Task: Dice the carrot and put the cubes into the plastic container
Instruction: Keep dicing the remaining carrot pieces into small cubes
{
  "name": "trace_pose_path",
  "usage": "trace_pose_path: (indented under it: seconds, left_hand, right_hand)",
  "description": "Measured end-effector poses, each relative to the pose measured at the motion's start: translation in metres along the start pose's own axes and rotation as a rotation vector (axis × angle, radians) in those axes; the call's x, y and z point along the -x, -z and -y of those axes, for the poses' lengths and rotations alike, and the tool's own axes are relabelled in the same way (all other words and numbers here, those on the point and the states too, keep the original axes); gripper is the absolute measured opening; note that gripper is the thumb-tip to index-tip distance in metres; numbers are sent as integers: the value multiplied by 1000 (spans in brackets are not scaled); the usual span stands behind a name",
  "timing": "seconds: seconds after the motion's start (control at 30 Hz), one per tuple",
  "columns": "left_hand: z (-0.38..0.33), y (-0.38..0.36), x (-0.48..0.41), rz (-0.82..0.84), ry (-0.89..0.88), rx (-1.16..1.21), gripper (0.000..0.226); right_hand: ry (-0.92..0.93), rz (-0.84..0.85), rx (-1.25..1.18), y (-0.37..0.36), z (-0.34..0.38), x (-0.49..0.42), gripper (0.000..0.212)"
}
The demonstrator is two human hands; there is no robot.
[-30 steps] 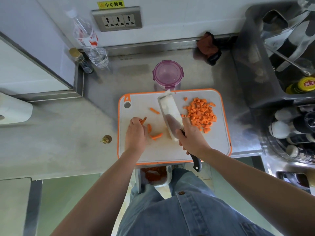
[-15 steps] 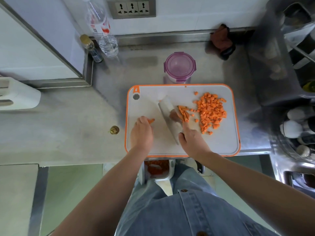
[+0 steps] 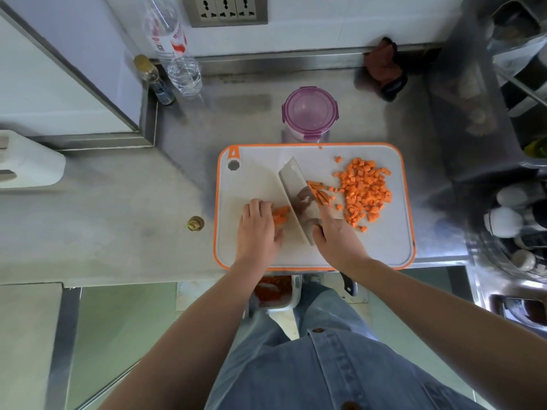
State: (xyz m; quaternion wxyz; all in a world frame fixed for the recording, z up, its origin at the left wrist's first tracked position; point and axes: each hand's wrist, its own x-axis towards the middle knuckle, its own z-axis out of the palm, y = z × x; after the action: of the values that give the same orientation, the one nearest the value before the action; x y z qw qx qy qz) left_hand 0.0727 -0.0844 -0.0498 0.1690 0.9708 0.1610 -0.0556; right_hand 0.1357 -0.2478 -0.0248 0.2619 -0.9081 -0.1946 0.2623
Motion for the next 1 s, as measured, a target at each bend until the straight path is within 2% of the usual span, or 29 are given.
trace_pose_path:
  seconds: [0.07,0.23,0.47,0.53,0.63,0.83,1.0]
  left_hand:
    - [7,3,2,-3,12,37,54]
    - [12,5,4,-15,56,143,33]
    - [12,7,1,-79,64,223,15]
    - [12,8,-1,-121,90,275,12]
    - [8,9,-10,-100,108,270,14]
    - [10,8,-9,-64,116,221,22]
    - [12,7,-9,-29,106,178,14]
  right_hand:
    - [7,-1,15,-2,-1,0,46]
    - [17,17,82,-2,-2,2,30]
    - [26,4,131,3,-2,3,27]
    - [22,6,122,4,-1,2,22]
    - [25,8,109,5,-1,1,18]
    - [34,24,107,5,-3,1,21]
    - [42,47,137,5,-1,0,33]
